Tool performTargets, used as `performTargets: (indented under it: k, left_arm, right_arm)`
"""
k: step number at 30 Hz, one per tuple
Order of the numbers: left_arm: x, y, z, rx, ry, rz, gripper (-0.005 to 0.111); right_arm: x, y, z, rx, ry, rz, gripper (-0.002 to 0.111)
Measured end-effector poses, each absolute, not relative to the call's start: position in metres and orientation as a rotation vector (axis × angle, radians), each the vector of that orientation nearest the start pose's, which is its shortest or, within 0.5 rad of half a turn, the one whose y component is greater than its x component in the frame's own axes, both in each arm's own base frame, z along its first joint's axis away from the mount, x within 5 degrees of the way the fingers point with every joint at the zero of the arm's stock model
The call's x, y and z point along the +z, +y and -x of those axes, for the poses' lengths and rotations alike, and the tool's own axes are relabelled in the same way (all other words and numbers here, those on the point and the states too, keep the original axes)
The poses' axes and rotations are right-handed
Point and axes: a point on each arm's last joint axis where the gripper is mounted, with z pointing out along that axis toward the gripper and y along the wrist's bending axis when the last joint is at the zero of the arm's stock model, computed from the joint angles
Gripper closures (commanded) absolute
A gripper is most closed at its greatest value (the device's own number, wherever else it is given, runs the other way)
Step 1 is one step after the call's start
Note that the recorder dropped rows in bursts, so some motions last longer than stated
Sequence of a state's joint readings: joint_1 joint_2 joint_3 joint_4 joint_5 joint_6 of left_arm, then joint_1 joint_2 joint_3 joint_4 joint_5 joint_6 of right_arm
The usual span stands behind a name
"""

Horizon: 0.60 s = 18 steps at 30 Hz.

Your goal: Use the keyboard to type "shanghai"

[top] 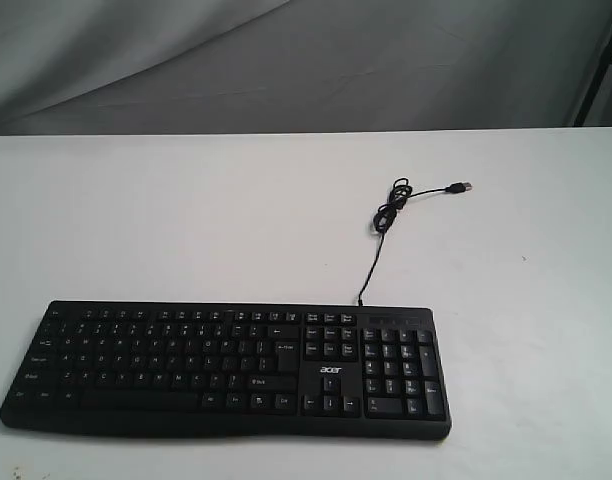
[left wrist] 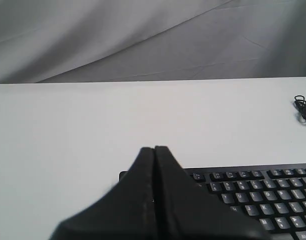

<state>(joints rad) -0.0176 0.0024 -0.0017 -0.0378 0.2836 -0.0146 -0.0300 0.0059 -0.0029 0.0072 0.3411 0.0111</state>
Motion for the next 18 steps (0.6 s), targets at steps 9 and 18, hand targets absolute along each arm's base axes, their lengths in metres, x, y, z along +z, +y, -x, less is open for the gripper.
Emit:
performTargets:
  k: [9,18]
  left_arm:
    - [0.188,-0.0019,-0.0548,-0.059,1.768,0.022,0.107]
    - [0.188,-0.0019,-0.0548,-0.059,1.768,0.022,0.107]
  right_arm:
    - [0.1831,-0.0014,-0.0538,-0.006,1.827,-0.042,0.108]
    - [0.191,-0.0017,-0.0555,-0.014,1.738,-0.036,0.108]
